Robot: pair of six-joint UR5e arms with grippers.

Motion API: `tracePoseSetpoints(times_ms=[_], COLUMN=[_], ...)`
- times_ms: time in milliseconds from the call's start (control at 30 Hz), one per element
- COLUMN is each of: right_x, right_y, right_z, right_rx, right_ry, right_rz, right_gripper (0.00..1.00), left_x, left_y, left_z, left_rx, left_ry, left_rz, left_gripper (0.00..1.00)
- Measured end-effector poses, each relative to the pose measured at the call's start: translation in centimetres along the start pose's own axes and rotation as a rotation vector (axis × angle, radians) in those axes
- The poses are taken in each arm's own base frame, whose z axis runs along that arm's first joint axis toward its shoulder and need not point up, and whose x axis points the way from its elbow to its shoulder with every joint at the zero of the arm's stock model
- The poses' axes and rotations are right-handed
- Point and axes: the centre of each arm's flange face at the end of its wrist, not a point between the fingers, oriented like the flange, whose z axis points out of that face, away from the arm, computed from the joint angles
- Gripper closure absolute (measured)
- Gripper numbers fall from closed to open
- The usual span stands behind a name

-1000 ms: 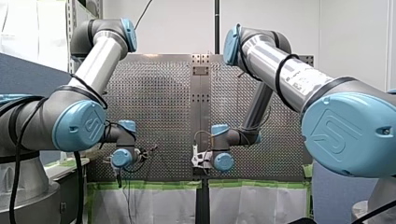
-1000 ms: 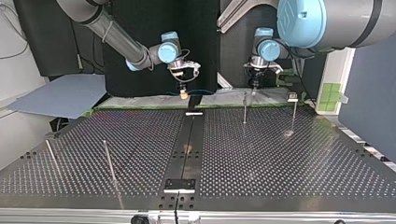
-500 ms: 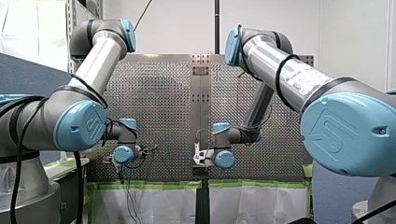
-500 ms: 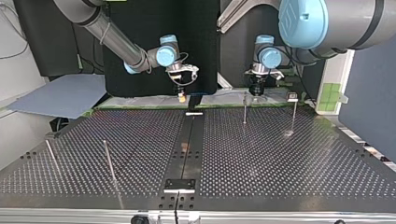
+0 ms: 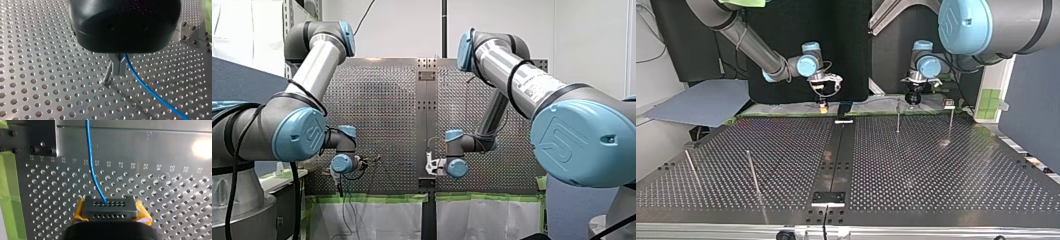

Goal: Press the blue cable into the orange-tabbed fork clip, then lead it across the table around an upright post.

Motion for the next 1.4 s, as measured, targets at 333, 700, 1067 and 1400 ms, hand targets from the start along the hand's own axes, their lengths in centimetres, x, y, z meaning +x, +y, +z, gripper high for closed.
tracePoseSetpoints(times_ms=[333,700,1067,1400], right_x=[0.0,0.1,1.1,1.0], right_y=[0.4,1.3,3.0,3.5], right_z=[0.1,0.5,1.7,1.8], right_rx=[-0.005,-0.018,-0.043,-0.049], right_ry=[0.0,0.002,-0.006,-0.022], right_rz=[-0.007,-0.005,-0.002,-0.003], right_gripper=[1.0,1.0,1.0,1.0], left_x=[0.8,-1.2,-2.0,-2.8], left_y=[0.3,0.3,1.1,2.0], left_z=[0.7,3.8,4.4,5.0], left_rx=[0.009,0.017,0.008,0.003], left_ry=[0.023,-0.007,-0.028,-0.076], left_rz=[-0.022,-0.067,-0.07,-0.063], left_gripper=[0.98,0.98,0.98,0.91])
